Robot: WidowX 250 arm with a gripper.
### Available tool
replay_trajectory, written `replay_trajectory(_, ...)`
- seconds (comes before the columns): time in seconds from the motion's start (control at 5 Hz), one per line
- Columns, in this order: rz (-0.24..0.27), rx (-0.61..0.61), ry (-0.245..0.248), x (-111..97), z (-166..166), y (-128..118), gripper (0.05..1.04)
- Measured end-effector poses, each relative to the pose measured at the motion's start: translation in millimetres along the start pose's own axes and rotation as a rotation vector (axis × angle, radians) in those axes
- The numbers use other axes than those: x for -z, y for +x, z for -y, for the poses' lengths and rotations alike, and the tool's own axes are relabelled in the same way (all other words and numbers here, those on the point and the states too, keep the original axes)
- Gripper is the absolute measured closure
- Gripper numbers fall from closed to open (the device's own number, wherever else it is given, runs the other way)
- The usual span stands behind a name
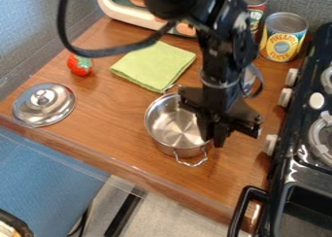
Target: Move the silver pot to the top of the green cloth
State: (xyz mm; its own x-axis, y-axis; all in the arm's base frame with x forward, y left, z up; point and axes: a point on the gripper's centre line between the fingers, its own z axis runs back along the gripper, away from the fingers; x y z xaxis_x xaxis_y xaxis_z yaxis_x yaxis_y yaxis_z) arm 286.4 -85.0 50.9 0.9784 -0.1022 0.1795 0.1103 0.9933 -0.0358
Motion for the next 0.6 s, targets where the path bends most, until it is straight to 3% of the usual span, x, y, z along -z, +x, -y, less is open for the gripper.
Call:
replay_trajectory(0.2, -0.078, 0.068, 0.003, -17, -8, 2, 1.007)
replay_trajectory(0.4, -0.115, 0.089, 0.022, -39, -29, 11, 1.024)
replay_trajectory(0.6, -0.097, 0.118, 0.032, -60, -48, 30, 1.026)
